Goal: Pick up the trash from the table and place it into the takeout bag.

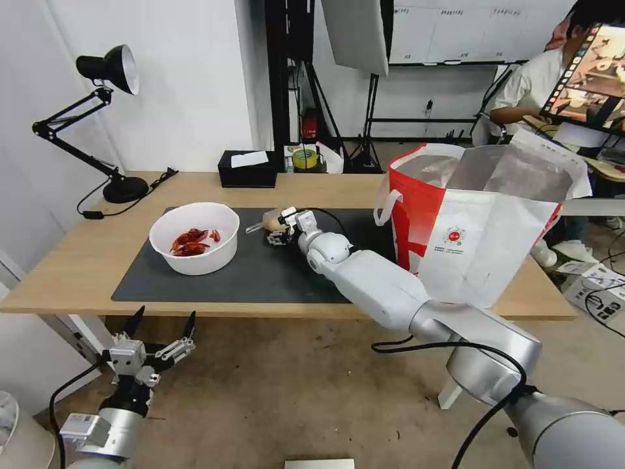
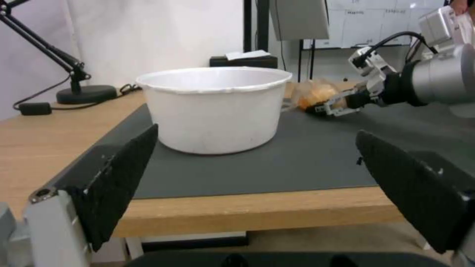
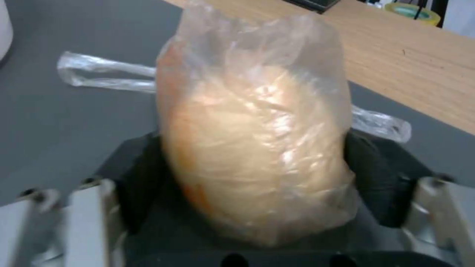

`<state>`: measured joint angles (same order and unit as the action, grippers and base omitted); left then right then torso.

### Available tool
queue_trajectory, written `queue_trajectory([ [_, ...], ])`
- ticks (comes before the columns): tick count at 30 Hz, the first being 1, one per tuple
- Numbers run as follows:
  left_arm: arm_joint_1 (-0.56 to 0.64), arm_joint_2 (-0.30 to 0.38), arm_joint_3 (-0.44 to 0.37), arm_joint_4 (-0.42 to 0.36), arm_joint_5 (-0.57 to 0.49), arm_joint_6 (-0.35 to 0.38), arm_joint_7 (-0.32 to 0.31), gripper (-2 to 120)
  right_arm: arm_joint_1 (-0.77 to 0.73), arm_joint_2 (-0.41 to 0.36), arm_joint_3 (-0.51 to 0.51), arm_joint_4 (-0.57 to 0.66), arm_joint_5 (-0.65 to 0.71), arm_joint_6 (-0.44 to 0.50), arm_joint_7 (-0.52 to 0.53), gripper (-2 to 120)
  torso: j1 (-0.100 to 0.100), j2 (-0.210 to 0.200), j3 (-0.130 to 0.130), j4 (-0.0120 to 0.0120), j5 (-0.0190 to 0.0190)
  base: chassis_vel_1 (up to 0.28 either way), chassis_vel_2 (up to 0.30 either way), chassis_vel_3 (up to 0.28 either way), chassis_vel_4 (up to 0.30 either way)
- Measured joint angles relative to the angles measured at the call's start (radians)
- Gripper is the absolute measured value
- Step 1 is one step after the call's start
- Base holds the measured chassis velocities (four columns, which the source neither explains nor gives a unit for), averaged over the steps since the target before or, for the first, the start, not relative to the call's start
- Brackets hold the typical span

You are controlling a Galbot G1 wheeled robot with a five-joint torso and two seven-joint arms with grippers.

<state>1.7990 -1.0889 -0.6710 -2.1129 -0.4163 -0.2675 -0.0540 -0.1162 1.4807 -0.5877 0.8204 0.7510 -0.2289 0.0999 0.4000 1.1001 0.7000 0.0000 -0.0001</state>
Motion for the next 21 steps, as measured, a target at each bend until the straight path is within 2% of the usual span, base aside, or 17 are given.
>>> queue_trajectory([
  [1,0.0,0.002,0.0,0.0,0.0,0.0,0.0,100,-0.002,-0.001,0.001,0.001,0.0,0.0,-0.001,73,0.0,0.0,0.0,0.0,0.0001,0.0,0.0,0.0,0.0],
  [2,0.0,0.002,0.0,0.0,0.0,0.0,0.0,100,-0.002,-0.001,0.001,0.001,0.0,0.0,-0.001,73,0.0,0.0,0.0,0.0,0.0001,0.0,0.0,0.0,0.0],
  [4,0.0,0.006,-0.001,0.0,-0.002,0.0,0.0,100,-0.006,-0.004,0.003,0.006,0.0,0.0,-0.002,63,0.0,0.0,0.0,0.0,0.0001,0.0,0.0,0.0,0.0],
  [5,0.0,0.006,-0.001,0.0,-0.002,0.0,0.0,100,-0.006,-0.004,0.003,0.006,0.0,0.0,-0.002,63,0.0,0.0,0.0,0.0,0.0001,0.0,0.0,0.0,0.0],
  [7,0.0,0.007,-0.002,0.0,-0.002,0.0,0.0,100,-0.01,-0.009,0.006,0.012,0.0,0.002,-0.002,53,0.0,0.0,0.0,0.0,0.0001,0.0,0.0,0.0,0.0],
  [9,0.0,0.007,-0.002,0.0,-0.002,0.0,0.0,100,-0.01,-0.009,0.006,0.013,0.0,0.002,-0.002,51,0.0,0.0,0.0,0.0,0.0001,0.0,0.0,0.0,0.0],
  [10,-0.001,0.008,-0.001,0.0,-0.002,0.0,0.0,100,-0.013,-0.017,0.007,0.021,0.0,0.005,-0.002,41,0.0,0.0,0.0,-0.0001,0.0001,0.0,0.0,0.0,0.0],
  [11,-0.001,0.008,0.001,0.0,-0.002,0.0,0.0,100,-0.015,-0.02,0.008,0.025,0.0,0.006,-0.002,36,0.0,0.0,0.0,-0.0001,0.0,0.0,0.0,0.0,0.0],
  [13,-0.001,0.007,0.002,0.0,-0.002,-0.001,0.0,100,-0.017,-0.024,0.009,0.03,0.0,0.007,-0.002,33,0.0,0.0,0.0,-0.0001,0.0,0.0,0.0,0.0,0.0],
  [14,-0.001,0.007,0.004,0.001,-0.001,0.0,0.0,100,-0.021,-0.03,0.011,0.039,0.0,0.01,-0.001,26,0.0,0.0,0.0,-0.0001,0.0,0.0,0.0,0.0,0.0],
  [16,-0.001,0.007,0.005,0.001,0.0,-0.001,0.0,100,-0.024,-0.034,0.011,0.045,-0.002,0.013,0.001,23,0.0,0.0,0.0,-0.0001,0.0001,0.0,0.0,0.0,0.0],
  [19,-0.001,0.008,0.009,0.002,0.001,-0.001,0.0,100,-0.041,-0.062,0.013,0.086,-0.06,0.049,0.009,11,0.0,0.0,0.0,0.0,0.0,0.0,0.0,0.0,0.0],
  [21,-0.001,0.008,0.009,0.002,0.001,-0.001,0.0,100,-0.047,-0.071,0.013,0.104,-0.075,0.061,0.015,10,0.0,0.0,0.0,0.0,0.0001,0.0,0.0,0.0,0.0],
])
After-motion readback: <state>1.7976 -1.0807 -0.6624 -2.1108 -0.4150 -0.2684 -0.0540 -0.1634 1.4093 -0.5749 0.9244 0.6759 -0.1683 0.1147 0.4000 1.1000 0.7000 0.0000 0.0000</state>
